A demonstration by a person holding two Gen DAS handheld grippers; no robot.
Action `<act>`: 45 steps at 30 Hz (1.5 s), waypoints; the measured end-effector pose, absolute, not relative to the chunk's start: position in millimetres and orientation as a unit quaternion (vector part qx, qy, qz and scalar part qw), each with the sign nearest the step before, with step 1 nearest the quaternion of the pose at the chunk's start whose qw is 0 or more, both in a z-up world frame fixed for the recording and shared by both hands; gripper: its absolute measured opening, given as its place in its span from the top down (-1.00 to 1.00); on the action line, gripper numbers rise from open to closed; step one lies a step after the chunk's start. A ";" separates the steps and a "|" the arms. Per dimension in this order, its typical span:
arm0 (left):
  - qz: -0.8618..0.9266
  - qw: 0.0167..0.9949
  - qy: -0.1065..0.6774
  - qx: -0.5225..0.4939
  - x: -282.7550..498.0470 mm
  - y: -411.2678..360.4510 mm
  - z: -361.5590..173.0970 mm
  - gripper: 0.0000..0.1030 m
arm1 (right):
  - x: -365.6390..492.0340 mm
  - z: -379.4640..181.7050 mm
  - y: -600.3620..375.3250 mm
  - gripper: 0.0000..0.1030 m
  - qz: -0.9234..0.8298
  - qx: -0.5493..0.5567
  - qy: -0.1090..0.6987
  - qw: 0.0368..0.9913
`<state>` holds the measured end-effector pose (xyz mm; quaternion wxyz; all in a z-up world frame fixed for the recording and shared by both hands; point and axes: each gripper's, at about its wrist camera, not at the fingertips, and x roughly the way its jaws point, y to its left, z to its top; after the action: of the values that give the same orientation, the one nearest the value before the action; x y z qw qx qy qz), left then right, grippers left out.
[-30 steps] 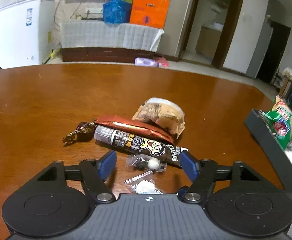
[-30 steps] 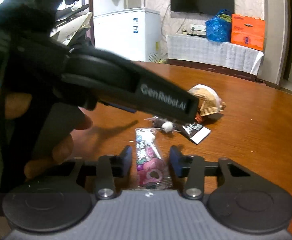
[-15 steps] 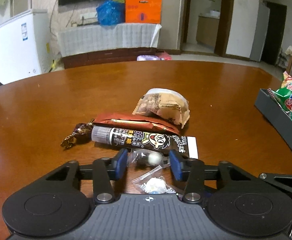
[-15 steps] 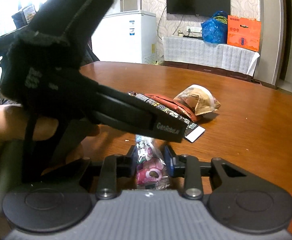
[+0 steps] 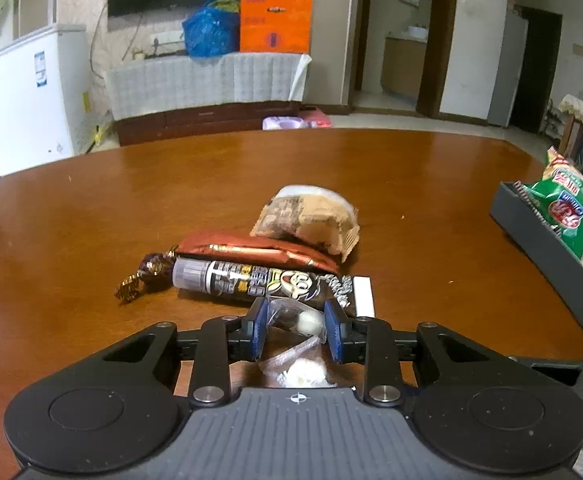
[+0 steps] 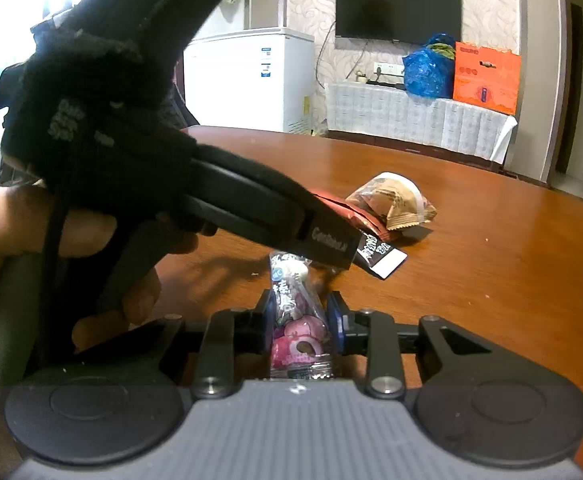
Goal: Organize snacks
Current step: 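Grasp the pink candy packet with the right tool while the left tool grasps the clear candy packet, then carry the pink packet with the right tool while the left tool carries the clear packet to the tray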
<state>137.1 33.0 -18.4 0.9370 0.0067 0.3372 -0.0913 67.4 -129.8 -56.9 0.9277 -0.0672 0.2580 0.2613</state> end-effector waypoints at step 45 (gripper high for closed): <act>-0.088 0.951 0.297 -0.010 102.9 22.4 32.6 0.39 | 59.7 -48.3 -150.6 0.85 0.197 -0.056 0.271 0.941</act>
<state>102.9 22.4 32.6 0.9507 -0.0096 0.2974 -0.0878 59.7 -150.6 -48.3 0.9405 -0.0561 0.2711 0.1970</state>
